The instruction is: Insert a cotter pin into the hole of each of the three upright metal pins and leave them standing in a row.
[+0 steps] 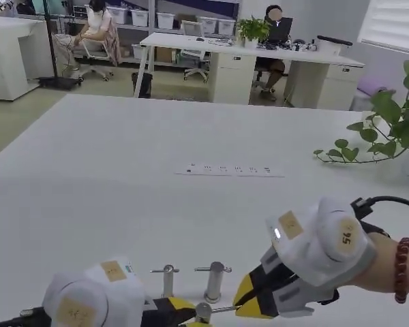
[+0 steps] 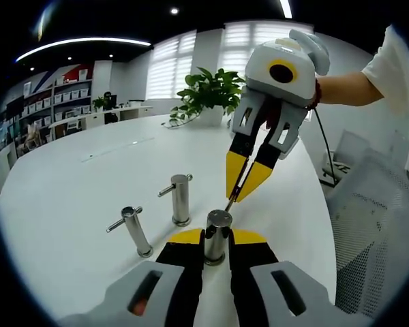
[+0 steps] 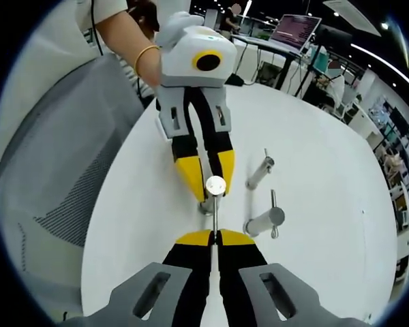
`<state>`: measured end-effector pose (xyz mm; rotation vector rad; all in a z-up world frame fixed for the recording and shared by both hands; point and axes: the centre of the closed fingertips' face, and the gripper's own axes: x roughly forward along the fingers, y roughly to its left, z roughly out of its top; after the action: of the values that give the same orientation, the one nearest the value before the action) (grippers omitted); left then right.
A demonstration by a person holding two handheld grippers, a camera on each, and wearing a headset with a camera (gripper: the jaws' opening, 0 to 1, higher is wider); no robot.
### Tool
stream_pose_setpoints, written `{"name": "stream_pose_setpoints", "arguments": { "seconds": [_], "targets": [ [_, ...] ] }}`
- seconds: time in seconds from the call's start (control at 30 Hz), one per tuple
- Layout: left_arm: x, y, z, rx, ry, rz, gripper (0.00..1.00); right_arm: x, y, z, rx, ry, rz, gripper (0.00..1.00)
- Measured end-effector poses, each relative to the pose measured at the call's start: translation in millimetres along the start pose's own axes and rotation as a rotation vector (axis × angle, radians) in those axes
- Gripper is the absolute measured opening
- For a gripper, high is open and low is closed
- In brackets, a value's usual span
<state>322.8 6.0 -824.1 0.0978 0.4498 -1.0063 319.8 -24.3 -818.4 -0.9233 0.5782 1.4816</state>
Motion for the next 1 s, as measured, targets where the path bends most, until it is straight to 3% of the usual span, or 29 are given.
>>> {"name": "stream_pose_setpoints", "arguments": {
  "seconds": [0.43,0.67,0.87,1.0],
  "targets": [
    [0.8,-0.5,0.7,-0.026,-0.018,0.004,0.12,11.5,0.7,14.3,0.036,-0.044,-0.011,0.03],
    [1.3,0.2,-0.5,-0.068,-0.032,0.003,0.13,15.1,0.2,19.7,0.060,-0.048,-0.013,0.04],
    [2.9,2.0,-3.6,-0.110,-0.020,0.000,0.13,15.7,0.9,20.6,0.109,-0.062,-0.013,0.05],
    [3.1,0.6,-9.0,-0.107,0.005,-0.003,0.14,15.8,2.4,16.9,0.125,-0.056,-0.016,0.11]
  ]
}}
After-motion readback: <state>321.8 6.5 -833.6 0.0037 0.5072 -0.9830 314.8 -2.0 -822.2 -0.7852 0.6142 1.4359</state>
